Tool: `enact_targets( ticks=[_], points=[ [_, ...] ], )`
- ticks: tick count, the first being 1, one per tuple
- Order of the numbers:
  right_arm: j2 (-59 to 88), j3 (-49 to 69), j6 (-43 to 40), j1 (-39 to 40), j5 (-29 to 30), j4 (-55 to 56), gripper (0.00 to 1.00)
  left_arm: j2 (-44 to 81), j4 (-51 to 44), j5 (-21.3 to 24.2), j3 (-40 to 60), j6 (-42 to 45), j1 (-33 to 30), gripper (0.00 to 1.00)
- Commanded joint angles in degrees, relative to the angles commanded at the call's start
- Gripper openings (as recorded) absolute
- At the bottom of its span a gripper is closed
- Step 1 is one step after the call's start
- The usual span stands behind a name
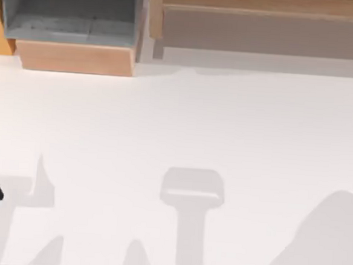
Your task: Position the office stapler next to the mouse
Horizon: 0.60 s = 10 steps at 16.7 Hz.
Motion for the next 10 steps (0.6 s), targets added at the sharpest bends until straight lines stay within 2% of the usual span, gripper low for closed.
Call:
enact_targets(
  ticks=[10],
  points=[
    [0.58,-0.93,-0.5,0.67,0.25,1.07,0.0,0.0,0.0,0.0,0.0,0.0,0.0,1.0]
  ],
)
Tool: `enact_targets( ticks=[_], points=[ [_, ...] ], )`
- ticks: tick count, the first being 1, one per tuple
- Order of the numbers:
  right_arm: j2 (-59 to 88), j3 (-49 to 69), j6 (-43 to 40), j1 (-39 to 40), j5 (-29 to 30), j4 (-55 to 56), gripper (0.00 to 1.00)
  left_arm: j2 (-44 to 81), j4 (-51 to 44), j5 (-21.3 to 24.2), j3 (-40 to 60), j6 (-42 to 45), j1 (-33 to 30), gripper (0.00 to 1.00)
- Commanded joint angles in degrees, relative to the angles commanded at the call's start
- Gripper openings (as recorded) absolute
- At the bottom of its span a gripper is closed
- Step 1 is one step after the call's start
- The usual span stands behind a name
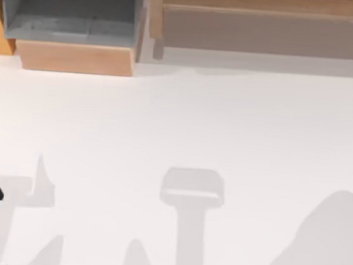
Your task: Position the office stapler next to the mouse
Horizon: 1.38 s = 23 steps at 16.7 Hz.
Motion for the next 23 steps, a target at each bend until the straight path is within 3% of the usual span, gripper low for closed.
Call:
enact_targets(
  ticks=[10,23],
  points=[
    [-0.12,-1.29,-0.24,-0.33,2.7,0.71,0.0,0.0,0.0,0.0,0.0,0.0,0.0,1.0],
    [1.84,-2.93,0.56,-0.65,-0.23,5.21,0.0,0.0,0.0,0.0,0.0,0.0,0.0,1.0]
  ],
)
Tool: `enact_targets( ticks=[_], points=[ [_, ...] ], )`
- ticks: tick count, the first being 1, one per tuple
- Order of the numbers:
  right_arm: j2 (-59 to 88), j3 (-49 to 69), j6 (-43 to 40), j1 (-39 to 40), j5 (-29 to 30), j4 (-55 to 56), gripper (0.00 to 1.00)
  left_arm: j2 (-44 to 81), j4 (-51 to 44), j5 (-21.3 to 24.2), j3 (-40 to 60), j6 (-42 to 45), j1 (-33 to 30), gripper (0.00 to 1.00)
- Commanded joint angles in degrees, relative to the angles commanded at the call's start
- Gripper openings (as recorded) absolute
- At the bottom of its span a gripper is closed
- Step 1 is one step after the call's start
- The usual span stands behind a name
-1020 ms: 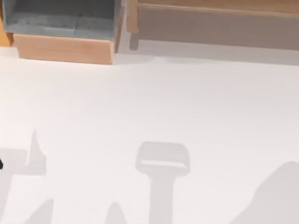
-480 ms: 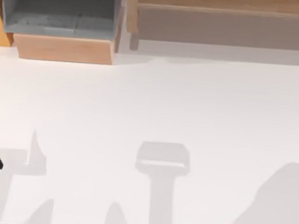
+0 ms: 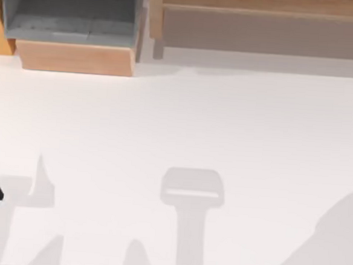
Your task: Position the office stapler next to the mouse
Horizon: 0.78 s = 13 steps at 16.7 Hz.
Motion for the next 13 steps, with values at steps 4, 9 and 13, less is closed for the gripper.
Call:
enact_targets(
  ticks=[4,9,13],
  points=[
    [0.0,0.0,0.0,0.0,0.0,0.0,0.15,0.0,0.0,0.0,0.0,0.0,0.0,1.0],
    [0.0,0.0,0.0,0.0,0.0,0.0,0.53,0.0,0.0,0.0,0.0,0.0,0.0,1.0],
    [0.0,0.0,0.0,0.0,0.0,0.0,0.83,0.0,0.0,0.0,0.0,0.0,0.0,1.0]
  ],
)
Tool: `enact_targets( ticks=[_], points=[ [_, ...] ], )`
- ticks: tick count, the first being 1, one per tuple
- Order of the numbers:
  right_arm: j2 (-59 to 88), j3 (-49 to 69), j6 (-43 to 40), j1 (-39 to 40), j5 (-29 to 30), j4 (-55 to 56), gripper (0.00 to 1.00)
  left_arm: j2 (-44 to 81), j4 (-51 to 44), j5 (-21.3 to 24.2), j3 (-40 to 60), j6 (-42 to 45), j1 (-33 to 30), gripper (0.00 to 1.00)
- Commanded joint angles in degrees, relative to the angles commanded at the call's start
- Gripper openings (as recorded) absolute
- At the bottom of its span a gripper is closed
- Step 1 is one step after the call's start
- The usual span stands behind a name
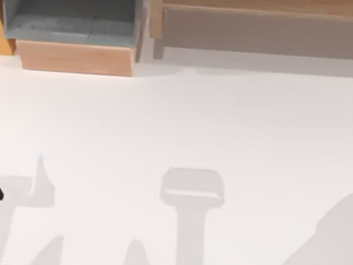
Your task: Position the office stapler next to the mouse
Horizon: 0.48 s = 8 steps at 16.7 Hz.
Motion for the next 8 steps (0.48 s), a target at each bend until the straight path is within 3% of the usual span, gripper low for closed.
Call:
enact_targets(
  ticks=[2,8],
  points=[
    [0.0,0.0,0.0,0.0,0.0,0.0,0.98,0.0,0.0,0.0,0.0,0.0,0.0,1.0],
    [0.0,0.0,0.0,0.0,0.0,0.0,1.0,0.0,0.0,0.0,0.0,0.0,0.0,1.0]
  ],
)
